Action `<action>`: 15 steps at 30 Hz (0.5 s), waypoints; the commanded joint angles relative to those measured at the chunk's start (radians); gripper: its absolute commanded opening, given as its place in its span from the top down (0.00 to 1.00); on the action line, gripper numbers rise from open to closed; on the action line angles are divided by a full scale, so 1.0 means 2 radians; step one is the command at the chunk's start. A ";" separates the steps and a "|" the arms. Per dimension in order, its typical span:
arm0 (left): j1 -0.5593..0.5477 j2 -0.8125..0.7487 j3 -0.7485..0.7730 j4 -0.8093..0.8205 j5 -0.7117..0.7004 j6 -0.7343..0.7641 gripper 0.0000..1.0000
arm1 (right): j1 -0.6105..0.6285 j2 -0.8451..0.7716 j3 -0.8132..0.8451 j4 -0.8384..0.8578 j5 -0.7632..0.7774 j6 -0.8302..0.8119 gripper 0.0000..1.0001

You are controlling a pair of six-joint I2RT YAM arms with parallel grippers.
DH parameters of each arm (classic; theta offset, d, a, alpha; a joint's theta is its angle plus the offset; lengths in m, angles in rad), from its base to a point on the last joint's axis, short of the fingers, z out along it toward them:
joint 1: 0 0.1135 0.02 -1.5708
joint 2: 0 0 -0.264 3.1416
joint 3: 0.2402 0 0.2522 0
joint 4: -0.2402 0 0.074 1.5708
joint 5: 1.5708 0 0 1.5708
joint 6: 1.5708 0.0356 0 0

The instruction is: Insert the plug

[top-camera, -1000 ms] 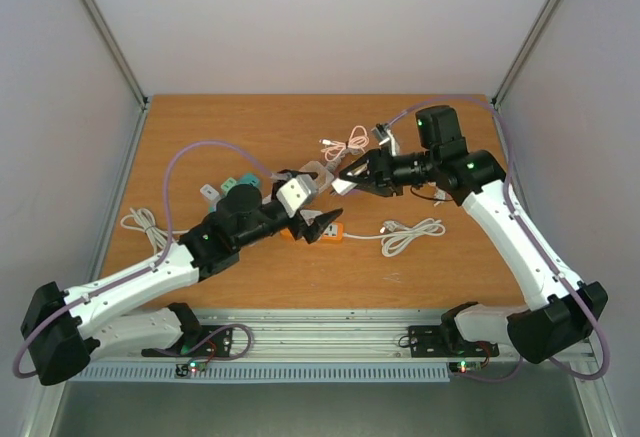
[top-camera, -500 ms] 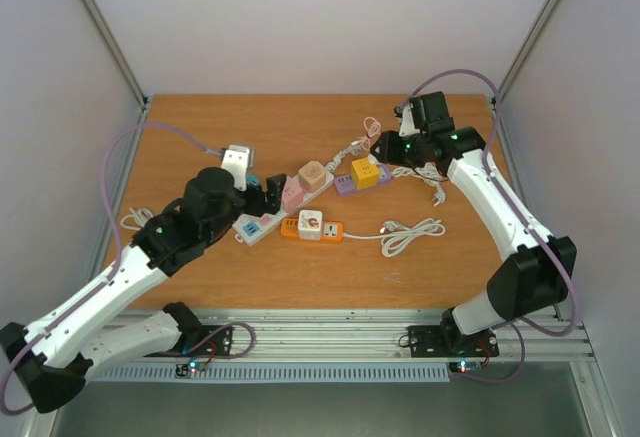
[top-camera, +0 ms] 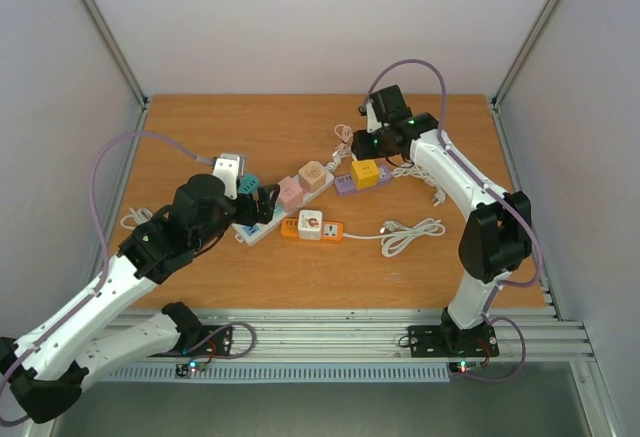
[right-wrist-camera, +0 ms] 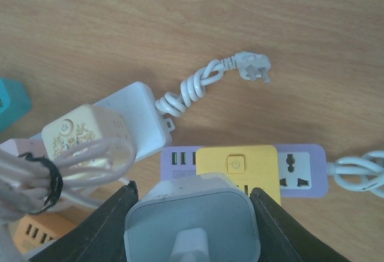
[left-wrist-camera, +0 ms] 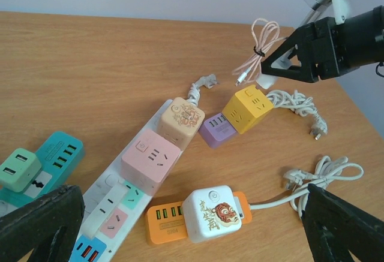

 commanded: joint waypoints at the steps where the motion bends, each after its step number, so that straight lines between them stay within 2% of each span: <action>1: 0.002 -0.009 -0.006 0.000 -0.005 -0.003 0.01 | 0.008 0.015 0.028 -0.009 0.039 -0.018 0.63; 15: 0.002 0.004 -0.009 0.007 0.001 0.001 0.01 | 0.009 0.022 -0.024 0.008 0.053 -0.019 0.62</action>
